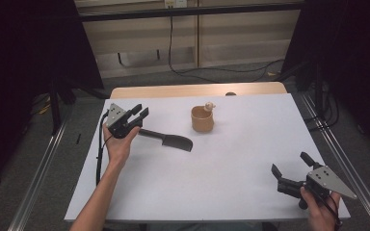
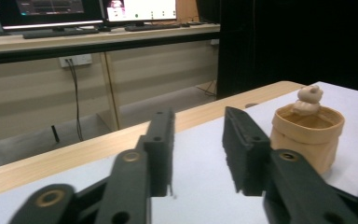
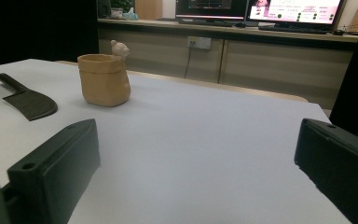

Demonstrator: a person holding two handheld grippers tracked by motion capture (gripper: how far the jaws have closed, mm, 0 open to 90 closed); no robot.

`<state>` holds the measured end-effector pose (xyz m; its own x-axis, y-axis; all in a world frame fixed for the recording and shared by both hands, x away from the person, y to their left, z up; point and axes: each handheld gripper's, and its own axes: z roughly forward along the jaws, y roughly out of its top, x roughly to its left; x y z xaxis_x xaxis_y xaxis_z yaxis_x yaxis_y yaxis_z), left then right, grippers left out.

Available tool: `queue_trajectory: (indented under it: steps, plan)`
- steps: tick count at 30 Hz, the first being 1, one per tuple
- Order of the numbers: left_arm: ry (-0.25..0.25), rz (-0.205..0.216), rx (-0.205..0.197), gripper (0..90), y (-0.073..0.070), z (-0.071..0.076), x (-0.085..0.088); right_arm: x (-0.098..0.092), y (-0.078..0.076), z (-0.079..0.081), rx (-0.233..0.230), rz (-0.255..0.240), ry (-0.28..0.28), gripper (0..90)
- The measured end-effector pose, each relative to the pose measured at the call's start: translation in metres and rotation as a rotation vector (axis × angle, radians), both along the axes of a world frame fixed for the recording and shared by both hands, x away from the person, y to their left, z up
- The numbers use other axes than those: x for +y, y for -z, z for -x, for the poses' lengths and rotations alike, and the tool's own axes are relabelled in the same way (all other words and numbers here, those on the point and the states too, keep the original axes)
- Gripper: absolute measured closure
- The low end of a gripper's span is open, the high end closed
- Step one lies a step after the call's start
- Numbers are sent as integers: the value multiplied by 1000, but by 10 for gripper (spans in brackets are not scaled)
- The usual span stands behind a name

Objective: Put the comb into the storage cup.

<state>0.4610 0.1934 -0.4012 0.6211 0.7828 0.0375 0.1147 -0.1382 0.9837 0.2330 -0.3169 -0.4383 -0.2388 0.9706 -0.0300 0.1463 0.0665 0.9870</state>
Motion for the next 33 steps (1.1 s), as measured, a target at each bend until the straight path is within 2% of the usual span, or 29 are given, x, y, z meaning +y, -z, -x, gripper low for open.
queue_trajectory:
  steps: [9, 10, 12, 18, 19, 24, 26, 29, 33]
  plan:
    - [35, 14, 7, 900, 2, 0, 0, 0, 0, 0, -3, -2, 1, 0]
    - [40, 24, 13, 900, 2, -1, 0, 0, 0, 1, -3, -2, -1, 0]
    - [41, 8, 19, 900, 3, -1, 0, 0, -1, 1, -3, -2, -2, 0]
    - [31, 1, 55, 900, 5, -4, 3, -1, 0, 1, -4, -3, 1, 0]
    - [30, 13, 67, 900, 6, -5, 3, -1, -1, 1, -5, -2, 1, 0]
    - [36, -8, 124, 900, 12, -10, 7, 0, 0, 0, -4, -4, 2, 0]
    - [34, -19, 139, 900, 13, -12, 7, 0, 0, 0, -3, -3, 0, 0]
    - [38, -11, 158, 900, 13, -13, 7, -1, 0, 0, -1, -4, 0, 0]
    - [57, -69, 185, 900, 11, -15, 3, 0, 0, 0, 0, -3, -2, 0]
